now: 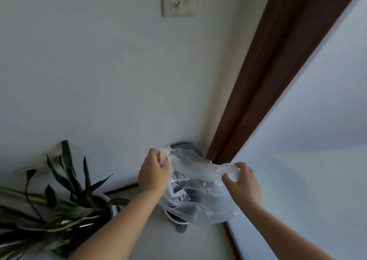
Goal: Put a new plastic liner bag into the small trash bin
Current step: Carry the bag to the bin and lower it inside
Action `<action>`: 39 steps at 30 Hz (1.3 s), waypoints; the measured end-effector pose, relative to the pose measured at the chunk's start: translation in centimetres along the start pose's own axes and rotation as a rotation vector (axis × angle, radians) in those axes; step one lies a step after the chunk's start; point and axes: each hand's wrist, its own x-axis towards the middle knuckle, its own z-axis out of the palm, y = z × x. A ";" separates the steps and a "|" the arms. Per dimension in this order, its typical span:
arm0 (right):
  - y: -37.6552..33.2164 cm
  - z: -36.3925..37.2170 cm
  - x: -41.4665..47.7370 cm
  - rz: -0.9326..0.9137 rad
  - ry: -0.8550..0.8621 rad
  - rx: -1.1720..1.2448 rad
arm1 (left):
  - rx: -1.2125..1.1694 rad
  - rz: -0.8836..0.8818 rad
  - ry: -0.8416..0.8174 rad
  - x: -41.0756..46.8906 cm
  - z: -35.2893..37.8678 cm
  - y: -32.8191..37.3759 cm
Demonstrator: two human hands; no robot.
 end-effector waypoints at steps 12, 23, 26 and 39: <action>9.7 18.7 4.5 0.168 -0.094 -0.108 | 0.142 -0.101 -0.107 4.0 13.2 -15.1; 19.8 35.0 12.2 0.183 -0.155 -0.217 | 0.215 -0.249 -0.167 8.4 27.1 -27.7; 21.9 37.6 14.0 0.164 -0.127 -0.290 | 0.221 -0.236 -0.223 9.5 30.4 -30.7; 26.6 43.6 15.3 0.146 -0.048 -0.259 | 0.159 -0.339 -0.351 8.8 36.2 -36.3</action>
